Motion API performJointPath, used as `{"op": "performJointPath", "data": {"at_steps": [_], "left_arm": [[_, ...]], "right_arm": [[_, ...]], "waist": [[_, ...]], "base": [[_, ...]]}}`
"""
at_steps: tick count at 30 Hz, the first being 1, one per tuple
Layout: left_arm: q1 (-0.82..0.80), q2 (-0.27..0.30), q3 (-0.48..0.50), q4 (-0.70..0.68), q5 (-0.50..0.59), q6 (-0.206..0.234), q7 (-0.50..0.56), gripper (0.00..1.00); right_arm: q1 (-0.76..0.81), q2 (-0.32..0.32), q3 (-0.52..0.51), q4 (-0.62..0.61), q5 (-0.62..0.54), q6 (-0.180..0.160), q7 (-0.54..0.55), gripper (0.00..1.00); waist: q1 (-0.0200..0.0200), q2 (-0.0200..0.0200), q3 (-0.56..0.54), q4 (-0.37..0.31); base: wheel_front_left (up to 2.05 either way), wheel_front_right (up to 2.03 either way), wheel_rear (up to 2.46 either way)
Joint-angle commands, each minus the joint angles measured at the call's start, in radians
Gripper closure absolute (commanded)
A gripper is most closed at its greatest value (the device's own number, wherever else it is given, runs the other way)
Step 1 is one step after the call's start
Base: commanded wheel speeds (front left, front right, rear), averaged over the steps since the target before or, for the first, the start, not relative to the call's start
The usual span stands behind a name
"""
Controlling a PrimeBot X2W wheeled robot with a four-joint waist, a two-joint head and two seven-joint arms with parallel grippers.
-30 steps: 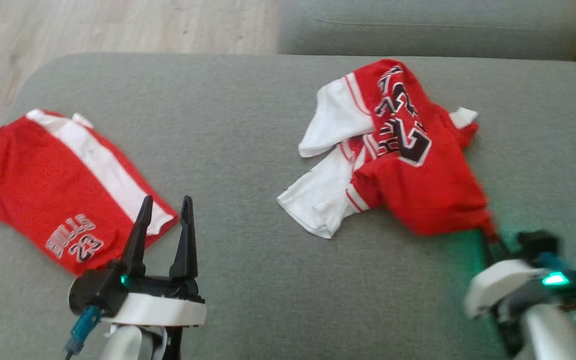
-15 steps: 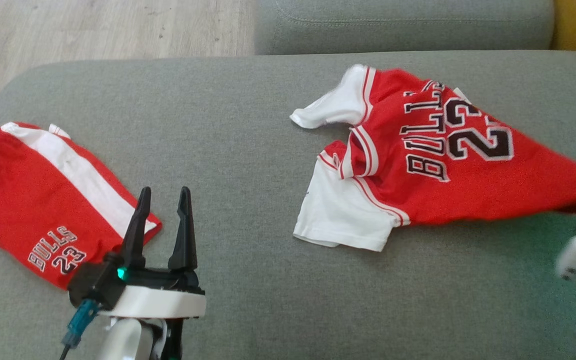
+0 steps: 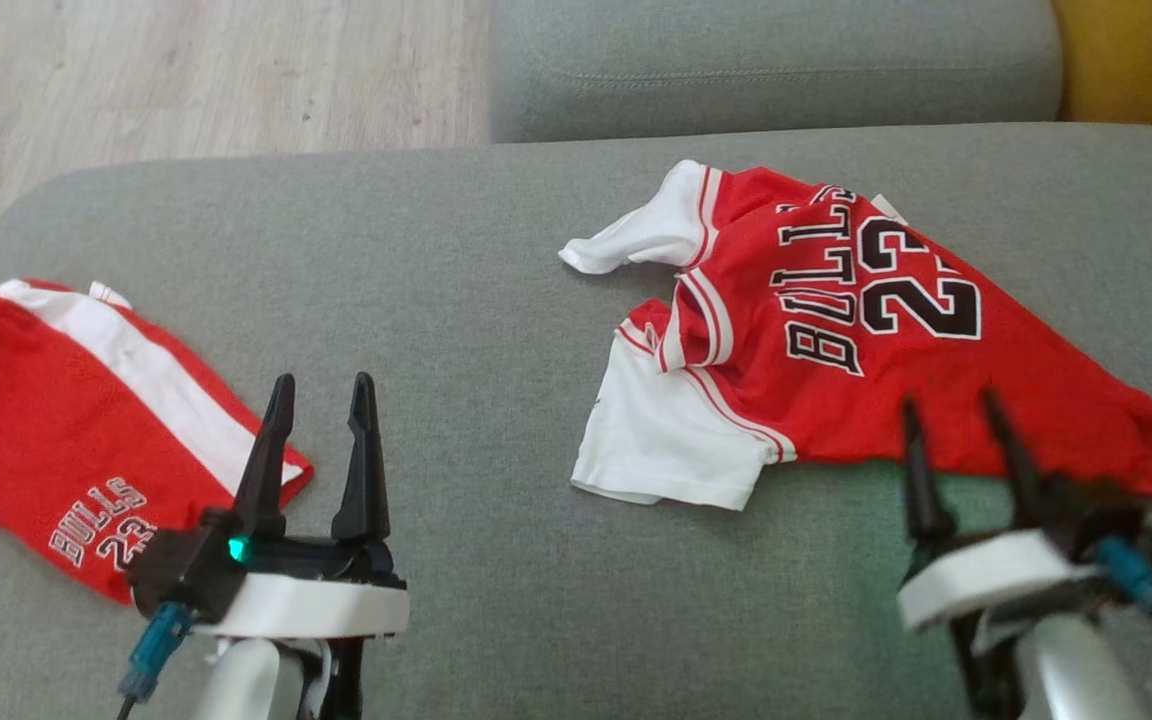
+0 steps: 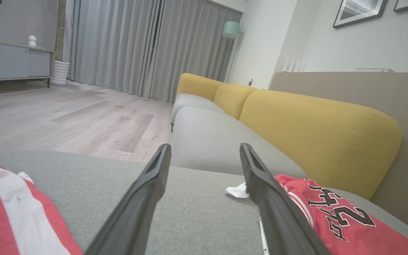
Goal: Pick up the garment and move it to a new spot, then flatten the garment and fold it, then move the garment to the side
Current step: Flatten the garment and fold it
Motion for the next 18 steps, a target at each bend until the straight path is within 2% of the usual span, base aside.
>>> {"op": "performJointPath", "data": {"at_steps": [1, 11, 18], "left_arm": [[-0.014, 0.0, 0.039, -0.036, -0.005, 0.002, -0.008, 0.0], [-0.016, 0.0, 0.026, -0.034, -0.009, -0.001, -0.008, 0.0], [-0.031, 0.0, 0.003, -0.024, -0.021, 0.001, -0.008, 0.0]], "right_arm": [[-0.005, -0.007, 0.054, -0.034, 0.017, 0.007, -0.015, 0.0], [-0.027, -0.007, 0.223, -0.037, 0.069, 0.007, 0.007, 0.0], [-0.116, -0.007, 0.413, 0.068, 0.063, 0.007, 0.152, 0.0]], "waist": [[0.0, 0.0, -0.005, -0.003], [0.0, 0.0, 0.013, 0.045], [0.0, 0.0, 0.051, 0.117]], "base": [[0.0, 0.0, 0.0], [0.0, 0.0, 0.0], [0.0, 0.0, 0.0]]}}
